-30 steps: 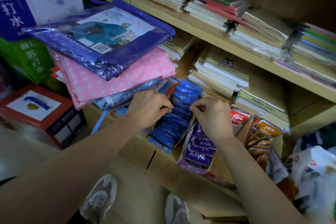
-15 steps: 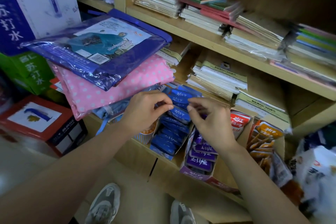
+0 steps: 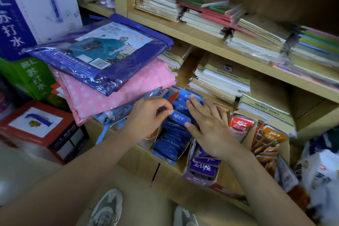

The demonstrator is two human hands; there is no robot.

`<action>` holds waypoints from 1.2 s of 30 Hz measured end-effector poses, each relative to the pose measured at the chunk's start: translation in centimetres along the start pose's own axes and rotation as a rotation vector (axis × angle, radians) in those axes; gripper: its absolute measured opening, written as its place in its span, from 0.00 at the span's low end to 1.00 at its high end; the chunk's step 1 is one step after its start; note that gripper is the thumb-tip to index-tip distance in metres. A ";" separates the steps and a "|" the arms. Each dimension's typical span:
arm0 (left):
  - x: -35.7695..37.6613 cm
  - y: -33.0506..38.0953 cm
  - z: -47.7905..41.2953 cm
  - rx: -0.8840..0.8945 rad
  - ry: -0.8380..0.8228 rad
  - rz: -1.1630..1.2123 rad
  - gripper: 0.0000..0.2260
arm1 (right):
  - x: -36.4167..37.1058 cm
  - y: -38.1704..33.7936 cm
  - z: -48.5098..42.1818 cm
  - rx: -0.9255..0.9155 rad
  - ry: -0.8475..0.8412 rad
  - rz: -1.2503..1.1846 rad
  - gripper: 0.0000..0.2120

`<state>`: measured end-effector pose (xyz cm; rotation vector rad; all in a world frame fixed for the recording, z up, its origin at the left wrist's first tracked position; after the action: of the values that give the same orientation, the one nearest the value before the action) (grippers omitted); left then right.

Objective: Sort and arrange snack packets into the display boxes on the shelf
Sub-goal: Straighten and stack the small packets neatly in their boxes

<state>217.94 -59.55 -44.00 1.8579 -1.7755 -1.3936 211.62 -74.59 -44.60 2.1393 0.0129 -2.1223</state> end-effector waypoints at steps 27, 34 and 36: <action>0.7 2.8 1.2 0.253 -0.062 -0.185 0.04 | -2.2 1.1 0.3 0.019 0.287 -0.334 0.19; 0.4 2.7 1.5 0.163 -0.021 -0.038 0.02 | -1.1 0.1 0.4 -0.011 0.137 -0.254 0.33; 0.1 2.4 1.3 0.110 -0.018 0.038 0.05 | -1.6 0.6 0.3 0.022 0.183 -0.252 0.31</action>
<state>215.38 -59.62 -43.00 1.8595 -1.9224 -1.3280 211.31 -75.04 -42.92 2.4525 0.2923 -2.0465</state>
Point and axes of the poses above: each hand's wrist, its own z-axis away from the middle knuckle, its own x-axis out of the palm, y = z × x, the point moved 10 cm from there along -z, towards the middle knuckle, and after that the axes turned 11 degrees about z, right-handed, at the moved point
